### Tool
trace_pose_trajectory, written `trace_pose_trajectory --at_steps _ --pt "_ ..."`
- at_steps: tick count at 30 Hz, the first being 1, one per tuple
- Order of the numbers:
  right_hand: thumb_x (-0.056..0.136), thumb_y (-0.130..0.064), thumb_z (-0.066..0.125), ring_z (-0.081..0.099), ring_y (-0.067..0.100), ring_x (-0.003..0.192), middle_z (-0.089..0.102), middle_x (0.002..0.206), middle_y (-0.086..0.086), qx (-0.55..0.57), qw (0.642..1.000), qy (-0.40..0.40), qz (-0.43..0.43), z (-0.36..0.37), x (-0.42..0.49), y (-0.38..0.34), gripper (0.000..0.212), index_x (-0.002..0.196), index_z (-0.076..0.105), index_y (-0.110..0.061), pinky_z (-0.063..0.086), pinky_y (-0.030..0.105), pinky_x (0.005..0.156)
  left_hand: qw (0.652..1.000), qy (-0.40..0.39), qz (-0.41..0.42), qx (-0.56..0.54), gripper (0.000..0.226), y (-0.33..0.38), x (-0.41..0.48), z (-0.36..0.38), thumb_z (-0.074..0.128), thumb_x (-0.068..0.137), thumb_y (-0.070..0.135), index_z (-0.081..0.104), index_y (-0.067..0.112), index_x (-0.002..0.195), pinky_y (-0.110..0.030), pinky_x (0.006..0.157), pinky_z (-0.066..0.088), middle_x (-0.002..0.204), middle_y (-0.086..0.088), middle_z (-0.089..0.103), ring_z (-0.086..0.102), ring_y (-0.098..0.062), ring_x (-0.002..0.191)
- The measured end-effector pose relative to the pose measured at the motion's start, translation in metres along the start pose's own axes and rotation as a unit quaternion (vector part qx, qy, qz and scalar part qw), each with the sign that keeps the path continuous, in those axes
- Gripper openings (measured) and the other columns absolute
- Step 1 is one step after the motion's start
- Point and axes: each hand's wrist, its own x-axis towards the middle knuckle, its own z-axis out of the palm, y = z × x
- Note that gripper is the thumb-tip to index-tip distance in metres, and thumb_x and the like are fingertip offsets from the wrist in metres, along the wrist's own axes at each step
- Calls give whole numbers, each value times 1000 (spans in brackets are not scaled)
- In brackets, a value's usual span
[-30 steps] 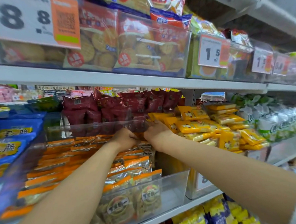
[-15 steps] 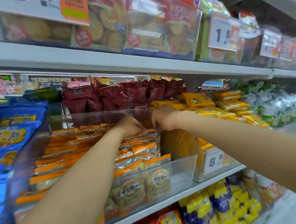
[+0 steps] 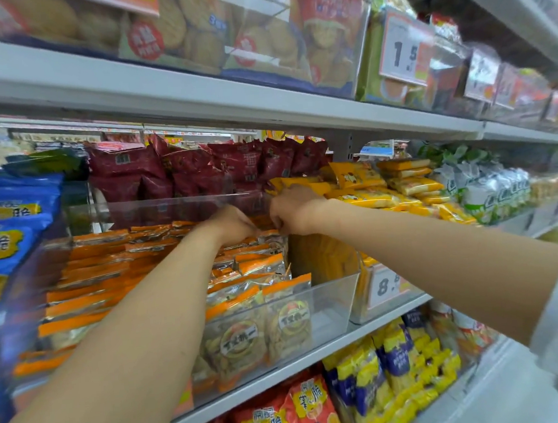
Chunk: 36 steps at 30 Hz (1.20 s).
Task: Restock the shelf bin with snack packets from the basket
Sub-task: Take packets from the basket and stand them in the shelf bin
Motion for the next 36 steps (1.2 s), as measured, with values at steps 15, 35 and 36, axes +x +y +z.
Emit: trace_pose_trajectory --at_steps 15,35,36 --pt "91 -19 63 57 26 97 71 96 4 208 945 254 7 -10 -117 19 16 104 71 -14 41 37 88 983 130 33 128 16 82 -87 -1 74 77 28 62 22 69 -31 72 50 80 2 63 62 -22 82" --pt "88 -32 66 66 25 92 73 92 1 392 888 -52 235 282 -437 43 22 105 70 -19 52 37 80 966 -253 48 38 20 120 -205 357 61 91 12 73 6 76 -21 57 50 64 -3 67 57 -1 47" --pt "88 -32 67 66 24 93 73 94 2 404 877 -83 245 302 -451 40 22 105 70 -18 52 36 82 961 -272 36 19 19 114 -211 379 61 91 12 72 6 76 -25 62 54 66 -4 68 57 0 46"
